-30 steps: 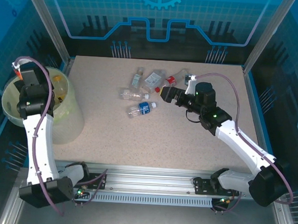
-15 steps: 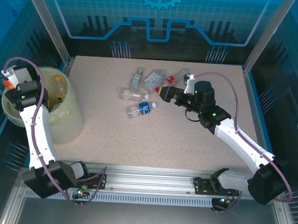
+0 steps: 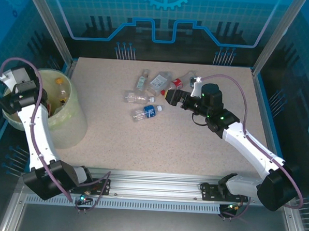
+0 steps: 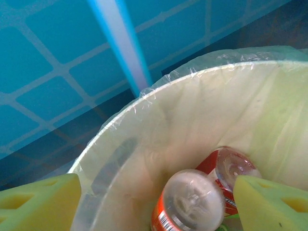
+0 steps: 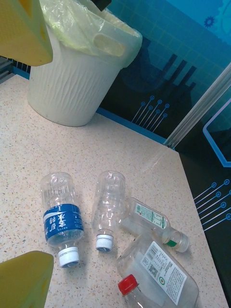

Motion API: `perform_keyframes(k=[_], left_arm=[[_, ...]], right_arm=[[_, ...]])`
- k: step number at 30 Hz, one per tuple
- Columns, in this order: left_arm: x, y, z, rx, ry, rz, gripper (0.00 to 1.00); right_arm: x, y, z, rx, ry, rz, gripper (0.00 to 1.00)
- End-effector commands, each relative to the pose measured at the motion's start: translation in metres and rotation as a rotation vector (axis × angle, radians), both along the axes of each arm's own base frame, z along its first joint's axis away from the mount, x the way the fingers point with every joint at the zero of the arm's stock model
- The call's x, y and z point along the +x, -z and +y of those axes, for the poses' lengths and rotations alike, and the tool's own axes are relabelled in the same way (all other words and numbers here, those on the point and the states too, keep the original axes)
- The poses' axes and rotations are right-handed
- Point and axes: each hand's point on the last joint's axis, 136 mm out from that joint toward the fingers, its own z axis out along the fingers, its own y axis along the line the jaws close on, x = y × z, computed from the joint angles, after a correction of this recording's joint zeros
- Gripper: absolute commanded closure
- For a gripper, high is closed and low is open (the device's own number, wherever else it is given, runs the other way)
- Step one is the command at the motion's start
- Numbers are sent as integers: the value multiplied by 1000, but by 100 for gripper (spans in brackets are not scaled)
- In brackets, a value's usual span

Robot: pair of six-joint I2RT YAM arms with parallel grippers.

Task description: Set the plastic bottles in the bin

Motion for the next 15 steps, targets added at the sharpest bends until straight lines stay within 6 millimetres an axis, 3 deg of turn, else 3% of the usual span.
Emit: perform_keyframes(k=[1,5,10,15], left_arm=[[0,-26,-11,-4,30,-85,15],[19,-51,-44,9,160,-156,11],[51,-85,-112,30,407,-241,2],[84,-90,-183,43,634,-224,1]], right_arm=[[1,-11,-2,6,-2,-9,0],[0,-12,-3,8,2,-7,0],[-1,-9,-8,0,21,-3,0],[-3,-11,-11,-12,31,-13,0]])
